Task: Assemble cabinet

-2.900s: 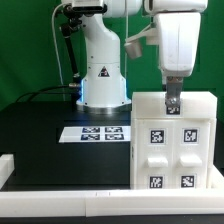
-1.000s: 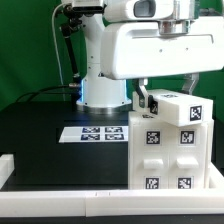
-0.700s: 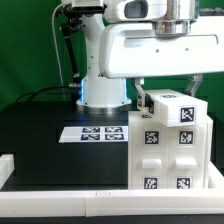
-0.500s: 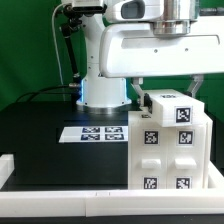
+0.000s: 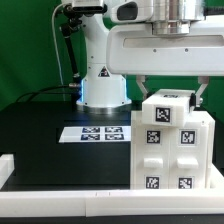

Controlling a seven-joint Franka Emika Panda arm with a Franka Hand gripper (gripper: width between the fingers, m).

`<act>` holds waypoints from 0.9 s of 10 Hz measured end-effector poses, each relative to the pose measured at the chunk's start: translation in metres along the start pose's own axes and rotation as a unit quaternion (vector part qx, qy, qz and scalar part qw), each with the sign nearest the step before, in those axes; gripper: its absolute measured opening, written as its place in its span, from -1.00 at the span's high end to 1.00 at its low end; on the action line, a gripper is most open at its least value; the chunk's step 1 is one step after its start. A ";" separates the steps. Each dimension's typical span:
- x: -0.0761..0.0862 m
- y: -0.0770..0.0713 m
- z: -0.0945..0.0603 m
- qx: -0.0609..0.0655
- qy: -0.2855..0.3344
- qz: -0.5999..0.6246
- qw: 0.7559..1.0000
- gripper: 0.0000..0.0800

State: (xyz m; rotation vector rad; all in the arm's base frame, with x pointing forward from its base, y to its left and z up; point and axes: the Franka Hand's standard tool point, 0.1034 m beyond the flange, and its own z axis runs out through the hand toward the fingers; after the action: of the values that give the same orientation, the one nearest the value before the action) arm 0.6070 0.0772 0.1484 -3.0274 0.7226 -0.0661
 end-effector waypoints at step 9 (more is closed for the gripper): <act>-0.006 -0.011 0.000 0.020 -0.013 0.388 0.921 -0.40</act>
Offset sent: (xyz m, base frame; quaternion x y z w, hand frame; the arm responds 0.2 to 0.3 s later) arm 0.0000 0.0000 0.0000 0.0000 0.0000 0.2571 0.9664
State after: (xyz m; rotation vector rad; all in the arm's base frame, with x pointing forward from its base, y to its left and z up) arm 0.6068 0.0901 0.1488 -2.4630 1.8061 -0.0181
